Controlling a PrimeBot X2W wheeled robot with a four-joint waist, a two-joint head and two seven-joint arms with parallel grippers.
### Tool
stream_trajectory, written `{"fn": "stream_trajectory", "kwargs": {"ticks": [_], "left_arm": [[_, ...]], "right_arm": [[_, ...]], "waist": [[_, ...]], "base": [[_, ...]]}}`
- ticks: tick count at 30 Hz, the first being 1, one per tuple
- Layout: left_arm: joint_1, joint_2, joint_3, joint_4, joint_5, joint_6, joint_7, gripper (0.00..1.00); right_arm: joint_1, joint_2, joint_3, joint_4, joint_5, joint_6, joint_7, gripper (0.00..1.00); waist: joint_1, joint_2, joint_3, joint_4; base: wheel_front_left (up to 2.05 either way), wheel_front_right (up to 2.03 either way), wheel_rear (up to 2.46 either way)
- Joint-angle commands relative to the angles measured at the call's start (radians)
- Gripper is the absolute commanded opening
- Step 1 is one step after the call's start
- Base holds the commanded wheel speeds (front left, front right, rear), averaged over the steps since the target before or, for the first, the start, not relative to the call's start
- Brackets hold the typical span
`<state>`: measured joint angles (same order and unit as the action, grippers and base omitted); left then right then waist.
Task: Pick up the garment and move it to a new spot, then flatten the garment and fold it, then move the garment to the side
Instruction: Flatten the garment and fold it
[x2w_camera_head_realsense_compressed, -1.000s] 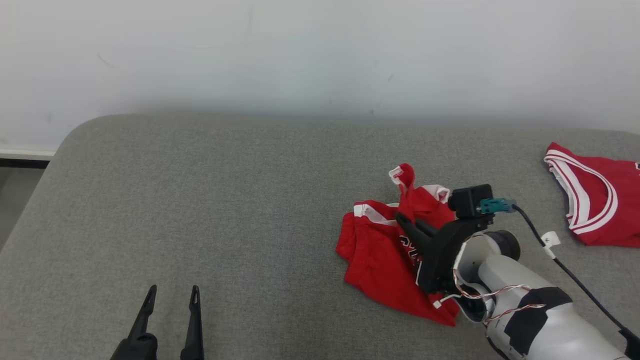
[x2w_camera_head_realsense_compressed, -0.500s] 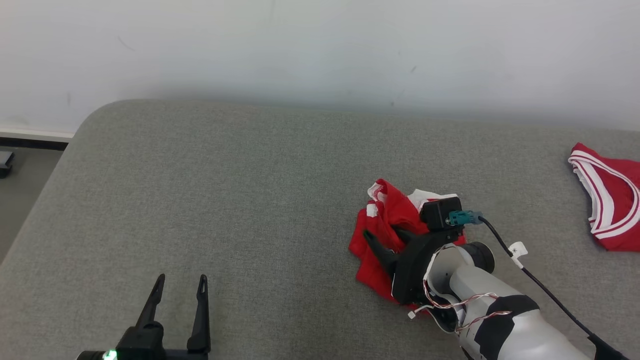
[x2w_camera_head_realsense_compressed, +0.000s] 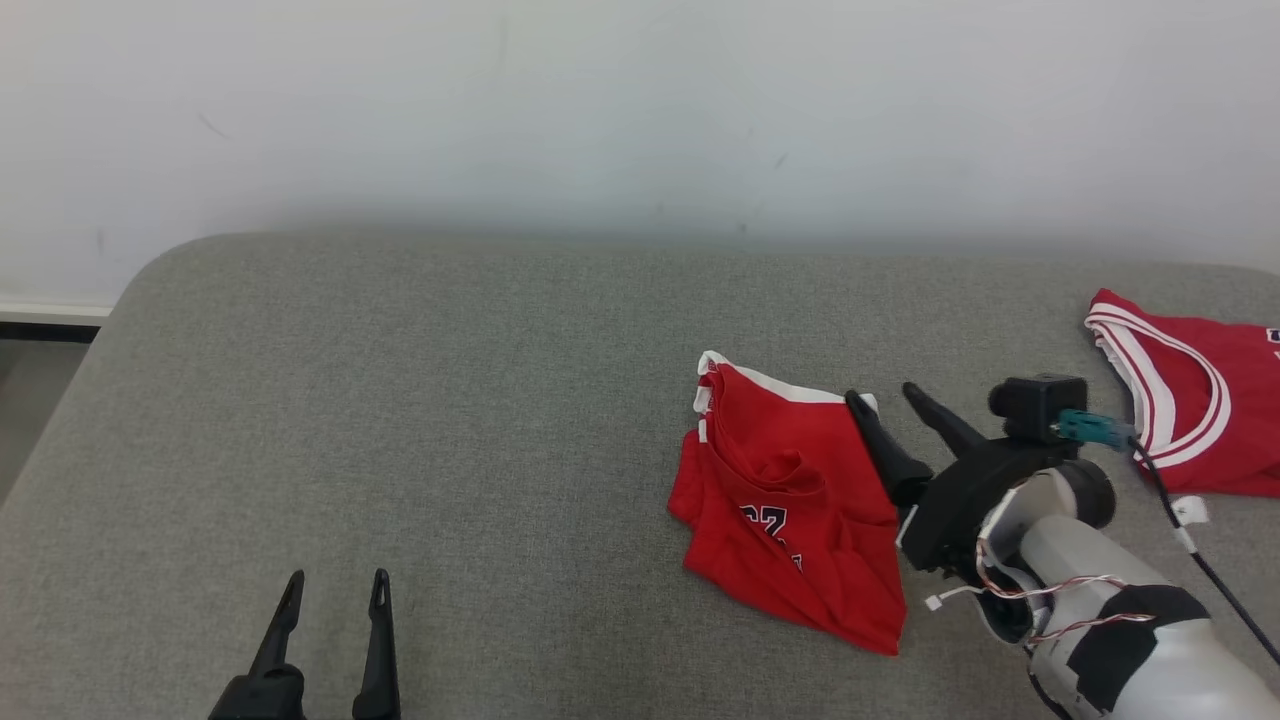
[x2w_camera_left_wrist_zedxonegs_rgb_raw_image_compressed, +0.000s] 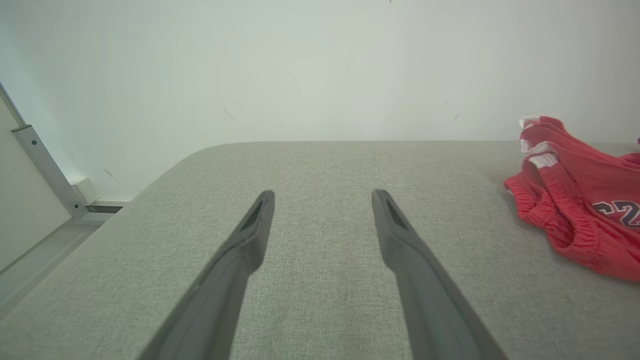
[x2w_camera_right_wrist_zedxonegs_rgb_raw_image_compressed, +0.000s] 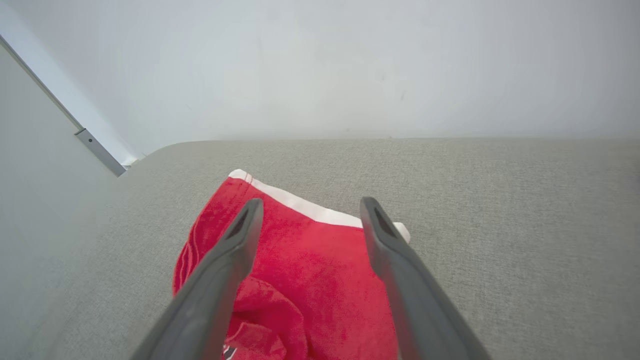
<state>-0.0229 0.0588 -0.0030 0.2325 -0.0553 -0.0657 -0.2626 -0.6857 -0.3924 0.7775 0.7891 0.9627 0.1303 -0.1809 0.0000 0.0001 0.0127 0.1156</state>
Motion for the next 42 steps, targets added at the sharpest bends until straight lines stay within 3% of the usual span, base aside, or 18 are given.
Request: {"fn": "stream_trajectory", "kwargs": {"ticks": [1,10,11,12,13,14,29,36,42], "left_arm": [[0.009,0.0,0.003,-0.009,0.002,0.002,-0.003,1.0],[0.003,0.002,0.01,-0.011,0.006,-0.002,-0.003,1.0],[-0.003,0.003,0.012,-0.009,0.007,-0.005,-0.003,1.0],[-0.007,0.003,0.012,-0.008,0.008,-0.006,-0.003,1.0],[-0.007,0.003,0.012,-0.008,0.008,-0.006,-0.003,1.0],[-0.01,0.002,0.013,-0.007,0.008,-0.008,-0.003,1.0],[-0.052,0.001,-0.005,0.003,0.016,-0.015,-0.003,1.0],[-0.043,-0.001,0.004,0.006,0.015,-0.012,-0.003,1.0],[-0.042,-0.001,0.002,0.008,0.016,-0.015,-0.003,1.0]], "right_arm": [[0.02,-0.019,-0.018,-0.003,0.011,0.0,-0.014,1.0],[0.072,-0.066,-0.074,0.039,-0.015,0.0,-0.018,1.0],[0.078,-0.063,-0.068,0.061,-0.035,0.0,-0.014,0.47],[0.078,-0.057,-0.065,0.071,-0.046,0.0,-0.016,0.14],[0.078,-0.057,-0.065,0.071,-0.046,0.0,-0.016,0.14],[0.077,-0.05,-0.062,0.083,-0.057,0.0,-0.018,0.0],[0.013,0.032,0.044,0.229,-0.184,0.0,-0.048,0.0],[0.03,0.063,0.088,0.222,-0.16,0.0,-0.062,0.0],[0.06,0.078,0.127,0.145,-0.115,0.0,-0.076,0.0]], "waist": [[0.0,-0.0001,0.0,-0.003],[0.0,-0.0001,0.011,0.0],[0.0,-0.0001,0.017,0.003],[0.0,-0.0001,0.02,0.005],[0.0,-0.0001,0.02,0.005],[0.0,-0.0001,0.023,0.006],[0.0,-0.0001,0.069,0.064],[0.0,-0.0001,0.061,0.065],[0.0,-0.0001,0.052,0.065]], "base": [[0.0,0.0,0.0],[0.0,0.0,0.0],[0.0,0.0,0.0],[0.0,0.0,0.0],[0.0,0.0,0.0],[0.0,0.0,0.0],[0.0,0.0,0.0],[0.0,0.0,0.0],[0.0,0.0,0.0]]}}
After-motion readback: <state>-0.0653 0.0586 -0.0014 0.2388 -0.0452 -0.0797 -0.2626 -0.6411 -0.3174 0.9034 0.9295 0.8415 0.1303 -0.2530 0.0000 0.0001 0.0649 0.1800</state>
